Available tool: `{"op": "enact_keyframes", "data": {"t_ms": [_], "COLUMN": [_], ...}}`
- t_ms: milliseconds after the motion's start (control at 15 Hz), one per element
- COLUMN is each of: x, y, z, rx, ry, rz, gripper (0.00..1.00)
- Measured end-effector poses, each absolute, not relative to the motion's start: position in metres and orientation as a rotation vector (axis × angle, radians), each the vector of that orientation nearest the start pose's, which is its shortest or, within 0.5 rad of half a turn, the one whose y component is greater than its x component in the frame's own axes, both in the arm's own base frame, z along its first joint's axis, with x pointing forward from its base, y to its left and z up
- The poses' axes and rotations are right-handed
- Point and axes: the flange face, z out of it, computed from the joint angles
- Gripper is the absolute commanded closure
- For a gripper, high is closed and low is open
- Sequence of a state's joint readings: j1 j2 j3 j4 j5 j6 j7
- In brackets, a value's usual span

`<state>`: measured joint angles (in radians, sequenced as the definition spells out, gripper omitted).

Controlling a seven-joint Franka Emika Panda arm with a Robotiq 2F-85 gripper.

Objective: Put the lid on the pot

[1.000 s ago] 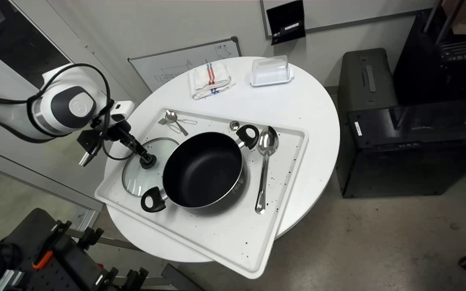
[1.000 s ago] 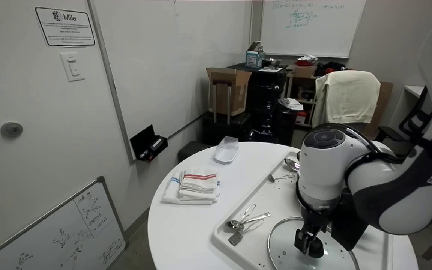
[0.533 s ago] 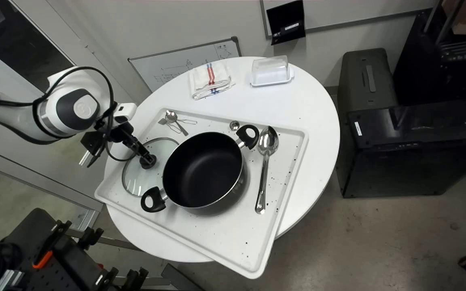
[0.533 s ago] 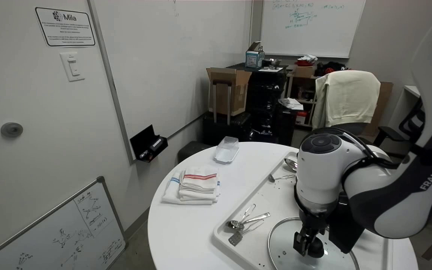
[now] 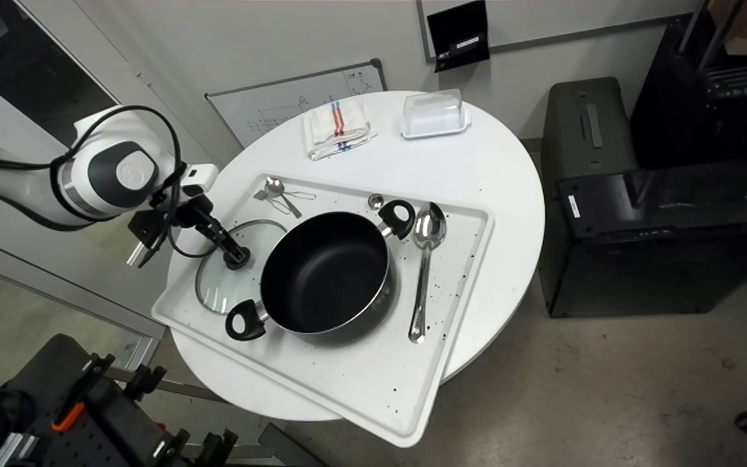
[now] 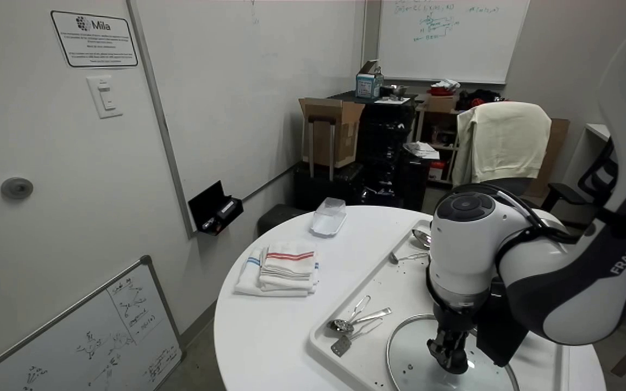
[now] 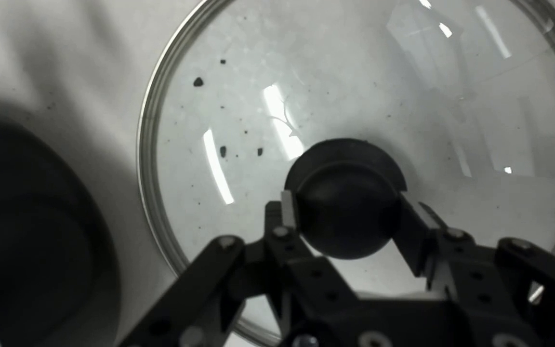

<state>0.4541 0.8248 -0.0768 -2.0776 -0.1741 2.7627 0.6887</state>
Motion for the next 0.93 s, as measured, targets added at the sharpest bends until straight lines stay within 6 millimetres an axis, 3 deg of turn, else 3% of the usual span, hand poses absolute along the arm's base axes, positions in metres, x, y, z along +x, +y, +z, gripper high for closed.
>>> {"op": "enact_keyframes", "data": {"t_ms": [533, 933], "x": [0.492, 0.485], "y": [0.199, 0.202], "z": [0.023, 0.069], "rx": [-3.295, -3.270], "ry": [0.195, 0.155], "rz": [0.104, 0.055], "gripper": [0.75, 0.75]}}
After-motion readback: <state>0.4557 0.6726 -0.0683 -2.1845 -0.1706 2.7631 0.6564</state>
